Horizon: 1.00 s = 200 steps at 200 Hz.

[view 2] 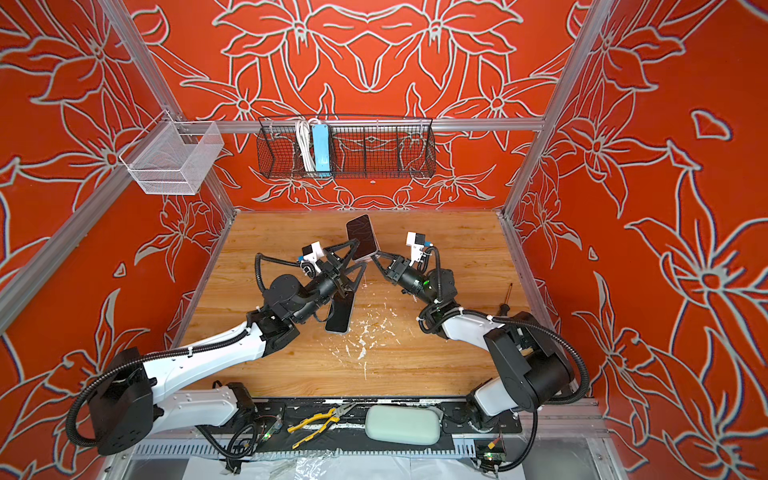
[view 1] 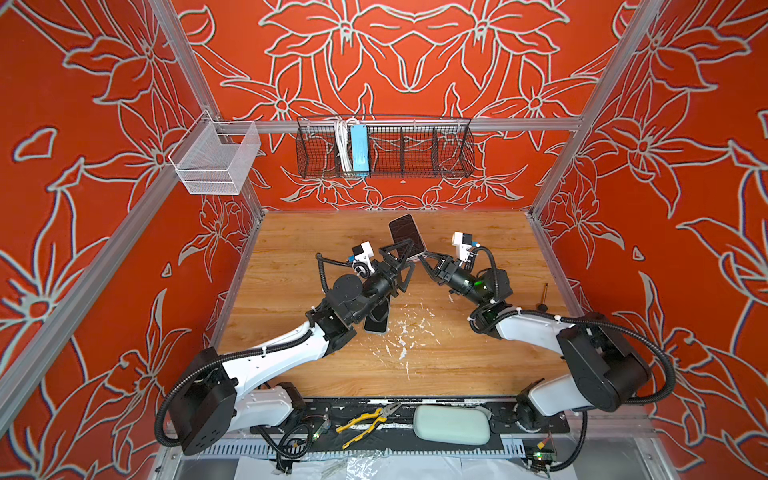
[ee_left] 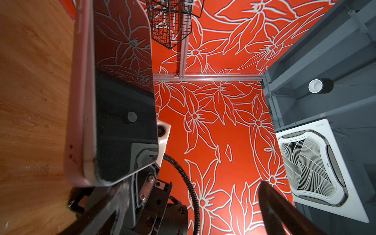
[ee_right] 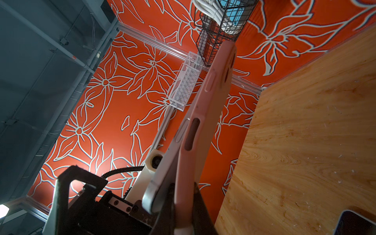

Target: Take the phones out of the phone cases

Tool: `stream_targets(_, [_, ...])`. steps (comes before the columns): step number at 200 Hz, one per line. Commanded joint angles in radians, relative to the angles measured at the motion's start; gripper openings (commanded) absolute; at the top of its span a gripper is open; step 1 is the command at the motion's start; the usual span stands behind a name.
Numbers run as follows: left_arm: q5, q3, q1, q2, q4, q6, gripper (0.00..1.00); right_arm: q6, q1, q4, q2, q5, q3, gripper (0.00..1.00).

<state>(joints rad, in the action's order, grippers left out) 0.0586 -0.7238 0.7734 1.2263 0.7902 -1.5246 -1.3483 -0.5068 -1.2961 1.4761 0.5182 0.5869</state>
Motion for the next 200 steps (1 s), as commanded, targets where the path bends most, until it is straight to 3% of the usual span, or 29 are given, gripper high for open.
stream_targets(1, [0.017, -0.022, 0.005, 0.012, 0.043, -0.008, 0.97, 0.012, -0.01, -0.114, -0.003, -0.01, -0.002, 0.1])
stream_targets(162, [0.069, 0.001, 0.004, 0.067, 0.086, -0.066, 1.0, 0.046, -0.021, -0.114, -0.02, -0.003, -0.018, 0.1])
stream_targets(184, [0.084, 0.01, 0.004, 0.067, 0.085, -0.081, 0.94, 0.05, -0.024, -0.114, -0.022, -0.002, -0.02, 0.1])
stream_targets(200, [0.096, 0.016, 0.004, 0.062, 0.08, -0.084, 0.84, 0.058, -0.025, -0.114, -0.025, -0.003, -0.019, 0.1])
